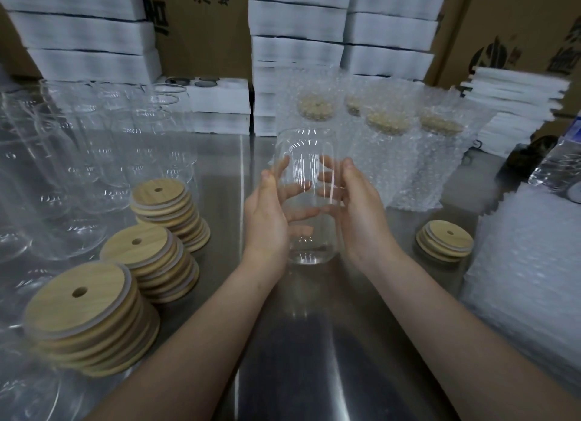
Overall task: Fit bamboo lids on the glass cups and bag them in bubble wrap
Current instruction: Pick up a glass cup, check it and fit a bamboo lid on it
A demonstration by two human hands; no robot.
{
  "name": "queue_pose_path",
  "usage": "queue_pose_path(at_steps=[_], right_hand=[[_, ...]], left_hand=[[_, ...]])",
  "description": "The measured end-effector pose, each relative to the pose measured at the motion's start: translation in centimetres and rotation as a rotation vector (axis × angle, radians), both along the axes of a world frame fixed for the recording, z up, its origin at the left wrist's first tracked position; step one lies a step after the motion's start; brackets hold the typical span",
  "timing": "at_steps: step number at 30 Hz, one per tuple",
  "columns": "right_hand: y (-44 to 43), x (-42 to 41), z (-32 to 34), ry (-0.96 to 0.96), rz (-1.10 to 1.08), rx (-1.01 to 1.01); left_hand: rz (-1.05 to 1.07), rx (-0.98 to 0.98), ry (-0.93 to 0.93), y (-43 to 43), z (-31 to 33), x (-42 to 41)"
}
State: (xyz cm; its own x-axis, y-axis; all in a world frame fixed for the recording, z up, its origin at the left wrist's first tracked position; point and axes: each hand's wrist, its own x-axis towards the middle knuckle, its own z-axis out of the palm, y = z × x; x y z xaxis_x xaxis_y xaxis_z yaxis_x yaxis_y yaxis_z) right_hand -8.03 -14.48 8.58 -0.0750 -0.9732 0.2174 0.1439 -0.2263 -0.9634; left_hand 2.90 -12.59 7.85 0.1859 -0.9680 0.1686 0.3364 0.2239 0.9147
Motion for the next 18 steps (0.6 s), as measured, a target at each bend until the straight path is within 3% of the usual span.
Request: queue_pose_path(at_steps=[5,18], right_hand=[[0.1,-0.2,0.7,0.039,0.101,-0.050],[0.8,-0.5,1.5,-0.060,0.101,-0.175]], left_hand=[[0.115,-0.147,-0.241,0.1,-1.0,0.3],[0.292,-0.395,-0.809,0.4,-1.0,1.7]])
